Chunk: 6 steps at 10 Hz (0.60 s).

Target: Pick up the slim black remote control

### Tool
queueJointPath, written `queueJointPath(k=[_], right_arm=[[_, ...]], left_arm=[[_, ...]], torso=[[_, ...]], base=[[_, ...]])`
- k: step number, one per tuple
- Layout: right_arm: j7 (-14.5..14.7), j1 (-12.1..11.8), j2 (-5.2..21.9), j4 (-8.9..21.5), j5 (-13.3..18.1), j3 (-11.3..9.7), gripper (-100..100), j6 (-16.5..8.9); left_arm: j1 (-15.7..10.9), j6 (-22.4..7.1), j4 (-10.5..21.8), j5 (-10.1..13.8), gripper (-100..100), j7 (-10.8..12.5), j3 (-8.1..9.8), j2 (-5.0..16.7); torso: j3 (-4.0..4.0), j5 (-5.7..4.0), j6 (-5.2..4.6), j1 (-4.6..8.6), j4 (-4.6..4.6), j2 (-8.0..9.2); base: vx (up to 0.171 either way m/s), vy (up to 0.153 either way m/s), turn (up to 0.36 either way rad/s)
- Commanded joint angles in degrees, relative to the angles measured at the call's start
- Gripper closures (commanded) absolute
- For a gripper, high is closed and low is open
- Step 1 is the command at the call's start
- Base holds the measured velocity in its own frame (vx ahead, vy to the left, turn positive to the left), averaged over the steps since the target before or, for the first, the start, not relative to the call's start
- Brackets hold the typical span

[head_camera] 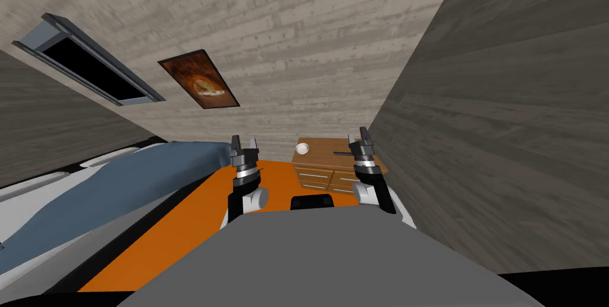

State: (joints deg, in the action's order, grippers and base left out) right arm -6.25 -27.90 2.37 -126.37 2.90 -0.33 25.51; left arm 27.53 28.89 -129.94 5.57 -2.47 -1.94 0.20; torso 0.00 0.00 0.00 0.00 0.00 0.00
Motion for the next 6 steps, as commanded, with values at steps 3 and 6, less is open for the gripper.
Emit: queueJointPath(k=[3, 6], right_arm=[[0.7, -1.3, 5.4, 3.0, 1.7, 0.2, -100, 2.0], [1.2, -2.3, 9.3, 5.6, 3.0, 0.4, -100, 3.6]], left_arm=[[0.0, 0.0, 0.0, 0.0, 0, 0.0, 0.00, 0.0], [0.0, 0.0, 0.0, 0.0, 0, 0.0, 0.00, 0.0]], torso=[[-0.12, 0.01, 0.01, -0.03, 0.04, 0.21], [-0.19, 0.00, 0.01, -0.01, 0.07, 0.32]], base=[[-0.059, 0.011, 0.110], [-0.070, 0.013, 0.110]])
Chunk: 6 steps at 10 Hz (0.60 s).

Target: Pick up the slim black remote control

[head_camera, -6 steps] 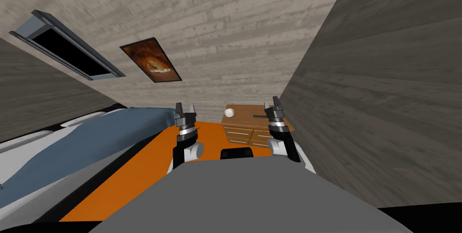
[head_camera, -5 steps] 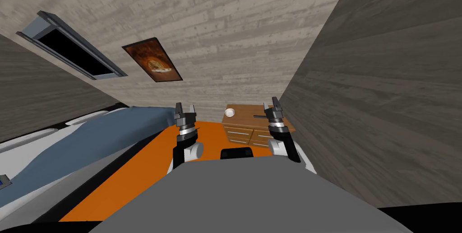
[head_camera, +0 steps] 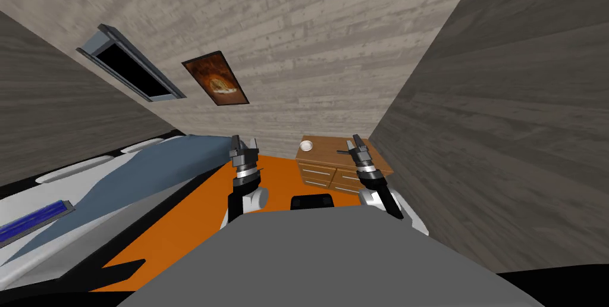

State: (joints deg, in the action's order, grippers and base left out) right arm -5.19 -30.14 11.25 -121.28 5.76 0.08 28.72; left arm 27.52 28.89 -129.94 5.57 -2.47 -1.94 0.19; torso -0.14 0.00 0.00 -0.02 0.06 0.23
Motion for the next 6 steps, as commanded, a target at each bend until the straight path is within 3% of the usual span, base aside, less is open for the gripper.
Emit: queueJointPath(k=[1, 3, 5, 6], right_arm=[[0.5, -0.6, 2.6, 2.0, 1.0, 0.0, -100, 1.3], [0.9, -1.2, 5.0, 3.7, 1.9, 0.0, -100, 2.2], [1.6, -2.5, 9.1, 7.4, 3.9, -0.2, -100, 4.4], [1.6, -2.5, 9.8, 7.4, 3.9, -0.2, -100, 4.4]], left_arm=[[0.0, 0.0, 0.0, 0.0, 0, 0.0, 0.00, 0.0], [0.0, 0.0, 0.0, 0.0, 0, 0.0, 0.00, 0.0], [0.0, 0.0, 0.0, 0.0, 0, 0.0, 0.00, 0.0], [0.0, 0.0, 0.0, 0.0, 0, 0.0, 0.00, 0.0]], torso=[[0.00, 0.00, 0.00, 0.00, 0.00, 0.00], [0.01, 0.01, 0.02, -0.02, -0.01, 0.00], [0.02, 0.01, 0.01, -0.01, -0.01, -0.04], [0.01, 0.01, 0.02, -0.03, -0.01, -0.02]], base=[[-0.040, 0.022, 0.113], [-0.060, 0.020, 0.141], [-0.053, 0.024, 0.169], [-0.054, 0.019, 0.106]])
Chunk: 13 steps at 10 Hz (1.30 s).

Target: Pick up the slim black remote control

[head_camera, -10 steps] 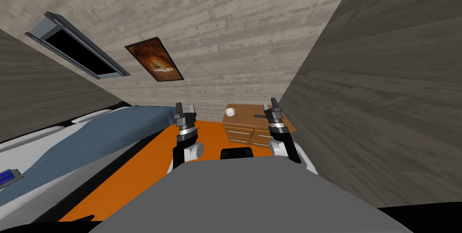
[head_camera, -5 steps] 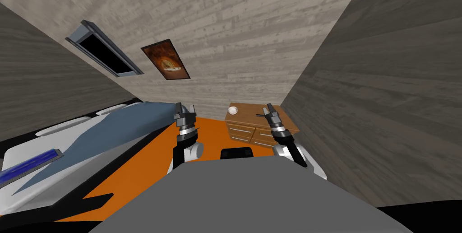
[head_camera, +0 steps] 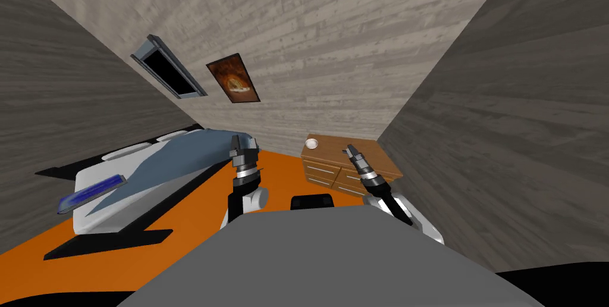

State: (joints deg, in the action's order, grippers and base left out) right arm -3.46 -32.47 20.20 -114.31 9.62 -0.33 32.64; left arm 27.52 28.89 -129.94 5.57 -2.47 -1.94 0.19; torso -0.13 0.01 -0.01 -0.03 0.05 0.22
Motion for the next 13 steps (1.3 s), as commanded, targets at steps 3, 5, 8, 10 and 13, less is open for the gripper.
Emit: queueJointPath(k=[3, 5, 8, 10, 13], right_arm=[[0.8, -1.5, 5.7, 4.5, 2.3, -0.3, -100, 2.7], [1.2, -2.2, 8.5, 6.7, 3.5, -0.7, -100, 3.8], [2.1, -3.3, 13.9, 11.5, 5.9, -1.5, -100, 6.1], [2.6, -3.9, 16.6, 14.1, 7.1, -2.0, -100, 7.2], [3.6, -4.6, 21.5, 19.2, 9.5, -3.2, -100, 9.4]], left_arm=[[0.0, 0.0, 0.0, 0.0, 0, 0.0, 0.00, 0.0], [0.0, 0.0, 0.0, 0.0, 0, 0.0, 0.00, 0.0], [0.0, 0.0, 0.0, 0.0, 0, 0.0, 0.00, 0.0], [0.0, 0.0, 0.0, 0.0, 0, 0.0, 0.00, 0.0], [0.0, 0.0, 0.0, 0.0, 0, 0.0, 0.01, 0.0]], torso=[[0.02, -0.01, -0.01, 0.05, 0.00, -0.03], [0.00, 0.00, 0.02, 0.01, 0.00, 0.00], [0.01, -0.01, 0.04, 0.04, 0.00, -0.01], [0.04, -0.01, 0.02, 0.06, -0.01, -0.07], [0.07, -0.02, -0.03, 0.10, -0.02, -0.13]], base=[[-0.049, 0.013, 0.147], [-0.050, 0.022, 0.173], [-0.050, 0.016, 0.218], [-0.030, 0.013, 0.144], [-0.023, 0.010, 0.180]])
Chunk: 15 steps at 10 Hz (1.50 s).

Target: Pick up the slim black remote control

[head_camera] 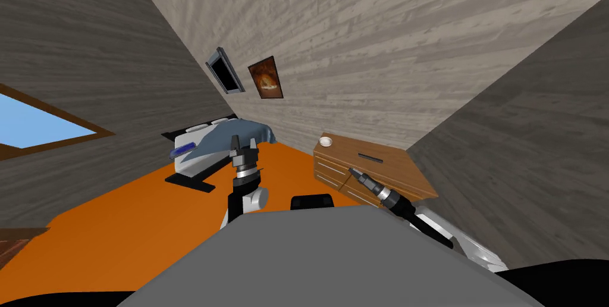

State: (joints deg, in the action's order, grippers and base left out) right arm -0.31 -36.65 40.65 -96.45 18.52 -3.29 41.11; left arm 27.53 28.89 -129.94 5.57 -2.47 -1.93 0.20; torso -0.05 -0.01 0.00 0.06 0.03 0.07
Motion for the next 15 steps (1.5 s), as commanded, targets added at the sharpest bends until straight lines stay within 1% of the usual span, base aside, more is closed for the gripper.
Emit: queueJointPath(k=[1, 2, 3, 4, 5, 6, 7, 8, 9, 10, 11, 12, 13, 14, 15], right_arm=[[0.4, -0.5, 1.7, 1.6, 0.6, -0.3, -100, 0.9], [0.9, -0.7, 4.2, 3.2, 1.8, -0.9, -100, 1.9], [0.9, -0.7, 4.5, 4.4, 1.8, -0.9, -100, 1.9], [1.4, -0.9, 7.1, 6.4, 2.9, -1.7, -100, 2.8], [1.4, -0.9, 7.3, 7.3, 2.9, -1.7, -100, 2.8], [1.8, -1.0, 9.7, 9.4, 4.1, -2.5, -100, 3.6], [1.8, -1.0, 10.1, 10.2, 4.1, -2.5, -100, 3.6], [2.2, -1.0, 12.2, 12.0, 5.2, -3.5, -100, 4.3], [2.2, -1.0, 12.9, 13.2, 5.2, -3.5, -100, 4.3], [2.7, -1.0, 14.9, 15.0, 6.3, -4.5, -100, 5.0], [2.7, -1.0, 15.6, 15.5, 6.3, -4.5, -100, 5.0], [2.7, -1.0, 15.6, 16.2, 6.3, -4.5, -100, 5.0], [3.1, -0.9, 18.2, 18.5, 7.3, -5.7, -100, 5.6], [3.1, -0.9, 18.2, 19.3, 7.3, -5.7, -100, 5.6], [3.5, -0.8, 20.4, 21.4, 8.4, -6.9, -100, 6.1]], left_arm=[[0.0, 0.0, 0.0, 0.0, 0, 0.0, 0.00, 0.0], [0.0, 0.0, 0.0, 0.0, 0, 0.0, 0.01, 0.0], [0.0, 0.0, 0.0, 0.0, 0, 0.0, 0.00, 0.0], [0.0, 0.0, 0.0, 0.0, 0, 0.0, 0.01, 0.0], [0.0, 0.0, 0.0, 0.0, 0, 0.0, 0.00, 0.0], [0.0, 0.0, 0.0, 0.0, 0, 0.0, 0.01, 0.0], [0.0, 0.0, 0.0, 0.0, 0, 0.0, 0.00, 0.0], [0.0, 0.0, 0.0, 0.0, 0, 0.0, 0.01, 0.0], [0.0, 0.0, 0.0, 0.0, 0, 0.0, 0.01, 0.0], [0.0, 0.0, 0.0, 0.0, 0, 0.0, 0.01, 0.0], [0.0, 0.0, 0.0, 0.0, 0, 0.0, 0.01, 0.0], [0.0, 0.0, 0.0, 0.0, 0, 0.0, 0.01, 0.0], [0.0, 0.0, 0.0, 0.0, 0, 0.0, 0.01, 0.0], [0.0, 0.0, 0.0, 0.0, 0, 0.0, 0.01, 0.0], [0.0, 0.0, 0.0, 0.0, 0, 0.0, 0.01, 0.0]], torso=[[0.00, 0.00, 0.00, 0.00, 0.00, 0.00], [0.00, 0.00, -0.04, 0.02, 0.00, -0.01], [0.02, -0.01, 0.02, 0.03, 0.00, -0.03], [0.02, -0.02, -0.05, 0.05, -0.01, -0.04], [0.03, -0.01, 0.01, 0.05, -0.01, -0.05], [0.03, -0.02, -0.05, 0.07, -0.01, -0.06], [0.04, -0.02, 0.00, 0.07, -0.01, -0.08], [0.05, -0.02, -0.04, 0.09, -0.02, -0.09], [0.06, -0.02, -0.01, 0.10, -0.02, -0.11], [0.06, -0.02, -0.04, 0.10, -0.02, -0.11], [0.08, -0.03, 0.02, 0.12, -0.02, -0.14], [0.08, -0.04, -0.06, 0.14, -0.03, -0.14], [0.07, -0.03, -0.08, 0.09, -0.02, -0.11], [0.08, -0.02, 0.00, 0.09, -0.02, -0.14], [0.08, -0.03, -0.05, 0.12, -0.03, -0.14]], base=[[-0.017, 0.002, 0.124], [-0.015, 0.002, 0.274], [-0.010, -0.004, 0.116], [-0.009, 0.000, 0.250], [-0.006, -0.009, 0.119], [-0.003, -0.009, 0.225], [0.001, -0.014, 0.140], [0.005, -0.013, 0.225], [0.006, -0.018, 0.147], [0.007, -0.020, 0.302], [0.009, -0.027, 0.126], [0.006, -0.013, -0.048], [0.007, -0.011, 0.229], [0.008, -0.024, 0.171], [0.018, -0.032, 0.262]])
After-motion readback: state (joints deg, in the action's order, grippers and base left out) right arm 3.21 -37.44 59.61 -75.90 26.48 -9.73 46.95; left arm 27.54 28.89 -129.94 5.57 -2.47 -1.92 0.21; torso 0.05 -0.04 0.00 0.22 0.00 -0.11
